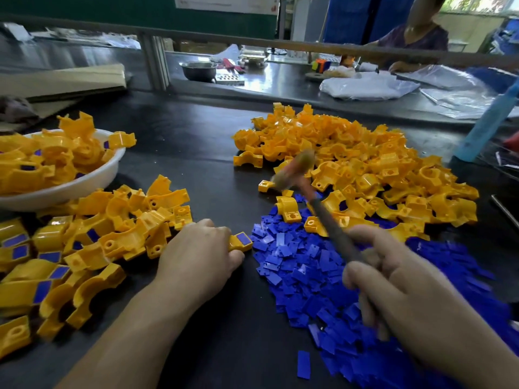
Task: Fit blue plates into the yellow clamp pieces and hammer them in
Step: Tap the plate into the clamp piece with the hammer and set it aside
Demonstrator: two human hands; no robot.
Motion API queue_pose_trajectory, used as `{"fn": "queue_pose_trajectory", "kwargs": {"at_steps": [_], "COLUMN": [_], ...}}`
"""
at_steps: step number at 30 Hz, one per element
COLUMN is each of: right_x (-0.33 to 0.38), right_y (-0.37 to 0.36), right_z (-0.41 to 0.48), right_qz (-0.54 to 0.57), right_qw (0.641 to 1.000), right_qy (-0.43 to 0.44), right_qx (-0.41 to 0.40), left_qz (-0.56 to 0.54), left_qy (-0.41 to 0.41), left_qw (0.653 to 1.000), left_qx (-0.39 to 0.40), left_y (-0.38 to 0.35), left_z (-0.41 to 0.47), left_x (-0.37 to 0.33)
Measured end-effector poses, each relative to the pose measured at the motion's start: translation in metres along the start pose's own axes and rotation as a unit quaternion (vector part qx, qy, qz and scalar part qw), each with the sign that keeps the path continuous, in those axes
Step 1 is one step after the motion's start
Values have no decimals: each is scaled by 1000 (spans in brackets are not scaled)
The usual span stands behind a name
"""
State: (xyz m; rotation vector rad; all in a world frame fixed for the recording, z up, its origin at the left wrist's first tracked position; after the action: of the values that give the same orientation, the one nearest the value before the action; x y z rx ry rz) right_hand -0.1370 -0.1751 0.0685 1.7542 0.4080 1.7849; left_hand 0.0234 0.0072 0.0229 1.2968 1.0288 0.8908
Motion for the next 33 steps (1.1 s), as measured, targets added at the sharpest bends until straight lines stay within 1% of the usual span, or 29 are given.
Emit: {"fn": "queue_pose_trajectory", "kwargs": {"at_steps": [1,3,4,8,11,13,15,19,21,23,25,27,29,30,33], "right_x": [3,4,5,10,14,11,12,14,14,12,8,2,-3,-7,-21], "right_y": [-5,-12,-14,-19,-32,-33,-32,-34,-42,-48,-42,-34,-27,-22,-2], "right_z": [-1,-3,-4,-5,-3,1,0,-1,2,6,9,8,6,5,5], "right_qz": [-48,-119,-135,-143,-225,-247,-239,-191,-213,-245,-237,-219,-223,-239,-312], "right_qw": [998,991,988,988,970,963,967,978,974,967,968,974,974,971,945], "right_qy": [11,24,30,51,42,35,37,87,81,58,49,33,21,23,8], "right_qx": [28,58,62,34,86,102,85,-4,5,48,63,54,27,2,-96], "left_qz": [-1,-2,-3,-10,4,6,6,4,5,9,3,-2,-6,-14,-62], "left_qy": [-3,-8,-9,-10,-11,-11,-13,-18,-16,-12,-10,-11,-11,-8,18], "left_qw": [1000,1000,1000,1000,1000,1000,1000,1000,1000,1000,1000,1000,999,999,998], "left_qx": [-4,-8,-9,-17,-18,-23,-24,-24,-20,-15,-18,-26,-32,-32,-18], "left_y": [0,0,0,-1,-2,-3,-4,-5,-4,-5,-5,-5,-4,-5,-2], "left_z": [0,0,0,2,3,4,4,5,6,6,6,4,4,4,4], "left_x": [0,1,1,1,0,0,1,1,1,0,1,1,2,3,6]}}
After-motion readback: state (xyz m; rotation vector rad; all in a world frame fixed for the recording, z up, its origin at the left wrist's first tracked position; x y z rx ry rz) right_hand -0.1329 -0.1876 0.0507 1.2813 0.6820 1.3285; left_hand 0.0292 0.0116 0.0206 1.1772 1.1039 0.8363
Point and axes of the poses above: each hand's wrist, its own z-axis towards the middle knuckle, its own y-axis out of the back of the hand, x = y × z, the point moved 4 cm from there along z, towards the middle knuckle, and after that the axes turned 6 degrees about y, right-handed, at the moved point
